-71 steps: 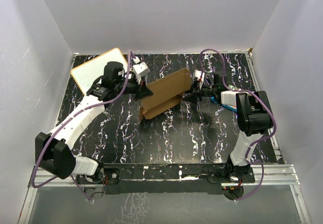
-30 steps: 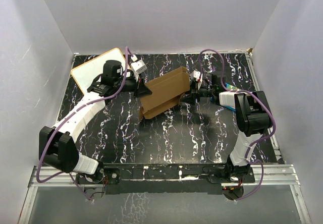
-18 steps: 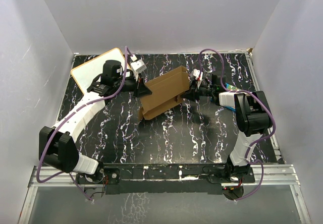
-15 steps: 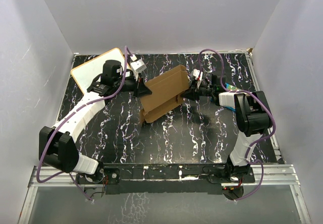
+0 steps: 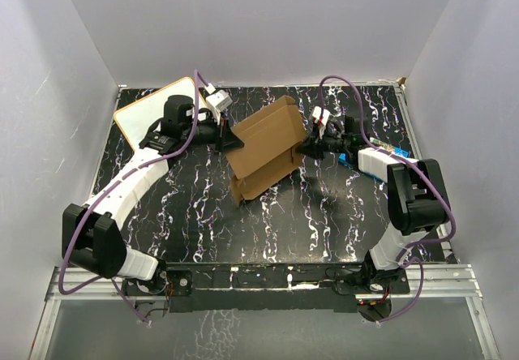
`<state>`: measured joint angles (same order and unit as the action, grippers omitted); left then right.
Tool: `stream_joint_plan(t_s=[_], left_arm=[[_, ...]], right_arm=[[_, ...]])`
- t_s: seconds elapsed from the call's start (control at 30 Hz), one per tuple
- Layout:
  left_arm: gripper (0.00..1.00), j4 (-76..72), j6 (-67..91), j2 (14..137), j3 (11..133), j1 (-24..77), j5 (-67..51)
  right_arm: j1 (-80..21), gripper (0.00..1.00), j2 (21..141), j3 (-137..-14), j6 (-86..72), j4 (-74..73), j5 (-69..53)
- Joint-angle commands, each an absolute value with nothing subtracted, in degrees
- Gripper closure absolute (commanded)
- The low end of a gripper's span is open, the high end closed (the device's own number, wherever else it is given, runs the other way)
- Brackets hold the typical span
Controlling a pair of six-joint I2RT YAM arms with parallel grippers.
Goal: Fold the paper box
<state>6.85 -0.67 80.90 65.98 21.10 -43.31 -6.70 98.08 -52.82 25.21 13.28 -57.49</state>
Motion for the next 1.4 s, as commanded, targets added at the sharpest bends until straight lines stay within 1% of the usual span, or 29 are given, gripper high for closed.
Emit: stream_joint_plan(t_s=[0.0,0.23,0.4,0.47,0.57,0.7,0.87,1.0,1.17,1.37], left_arm=[[0.89,4.66,4.21,78.65,64.98,20.83,-40.33],[0.64,0.55,12.85,75.92,62.03,20.83,-39.64],[0.51,1.19,18.01,74.18,60.52,20.83,-37.09],[0.44,1.78,19.75,73.38,59.53,20.83,-35.81],[0.38,1.74,21.8,71.83,57.31,20.83,-34.09],[0.32,-0.12,24.71,67.98,54.01,20.74,-30.51],[0.22,-3.03,29.0,63.46,50.0,20.61,-25.35],[0.2,-8.39,35.21,63.09,45.56,20.57,-26.59],[0.2,-16.6,44.69,67.0,40.58,20.57,-31.64],[0.2,-17.78,44.75,68.77,39.42,20.6,-31.87]], right_arm=[[-7.12,0.92,94.34,-56.85,26.46,3.47,-57.0],[-7.15,0.92,93.92,-61.24,29.43,-13.13,-52.24],[-7.16,0.92,93.03,-64.69,32.82,-25.25,-47.21],[-7.08,0.92,92.63,-66.07,34.24,-30.19,-45.28],[-7.09,0.92,91.73,-67.31,35.64,-35.76,-42.01],[-7.12,0.92,90.84,-68.06,36.88,-41.33,-36.68],[-7.11,0.91,90.93,-67.56,37.48,-46.13,-30.15],[-7.07,0.9,91.26,-66.08,36.83,-46.15,-26.73],[-7.1,0.88,91.9,-64.79,35.72,-43.81,-25.24],[-7.12,0.87,93.42,-64.73,34.9,-42.1,-24.61]])
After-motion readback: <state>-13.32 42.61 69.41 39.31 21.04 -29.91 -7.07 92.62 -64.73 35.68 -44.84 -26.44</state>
